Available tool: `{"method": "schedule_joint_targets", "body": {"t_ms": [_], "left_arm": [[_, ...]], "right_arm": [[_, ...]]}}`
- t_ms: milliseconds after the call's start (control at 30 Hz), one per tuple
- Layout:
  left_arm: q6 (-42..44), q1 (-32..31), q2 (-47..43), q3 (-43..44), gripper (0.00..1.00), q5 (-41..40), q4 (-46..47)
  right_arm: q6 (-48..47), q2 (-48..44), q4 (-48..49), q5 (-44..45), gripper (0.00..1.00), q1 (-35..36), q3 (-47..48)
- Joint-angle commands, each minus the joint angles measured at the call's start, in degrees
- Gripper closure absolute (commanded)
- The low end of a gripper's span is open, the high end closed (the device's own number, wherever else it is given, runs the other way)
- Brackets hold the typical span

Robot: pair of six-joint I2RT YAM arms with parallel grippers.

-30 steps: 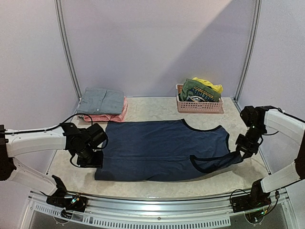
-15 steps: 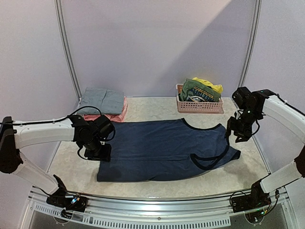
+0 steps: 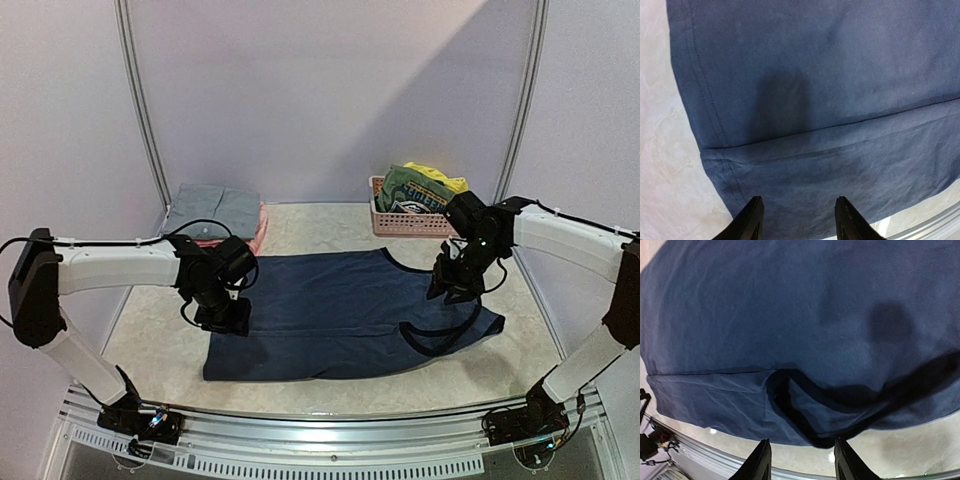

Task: Fold and stack the mixed laundry pile
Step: Move the 1/3-folded tank top to the center of the board.

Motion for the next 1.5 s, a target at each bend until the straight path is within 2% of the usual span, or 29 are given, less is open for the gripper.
{"method": "schedule_joint_targets", "body": {"t_ms": [0,267,700,1067,1467], "left_arm": [[1.4,0.46,3.01,1.62,0.51,2.84,2.74],[1.51,0.5,5.76,-0.95,0.52,4.95,5.26],[-0.68,0.38,6.5,-9.95,0.53,5.75,11.2],[-5.99,-3.9,2.23,-17.68,0.53,5.37,13.77],[-11.92,-9.98,-2.45,-23.7,0.53,4.59,14.58]], "right_arm": [[0.37,3.74,2.34,0.08,0.59,0.18,-2.7],[0.56,8.85,4.81,1.95,0.64,-0.07,-9.66],[2.55,9.43,7.78,1.16,0.64,-1.03,-17.99],[6.01,5.19,10.05,-1.05,0.64,-0.93,-26.64],[10.79,-5.93,10.19,-3.14,0.64,-0.56,-37.14]]}}
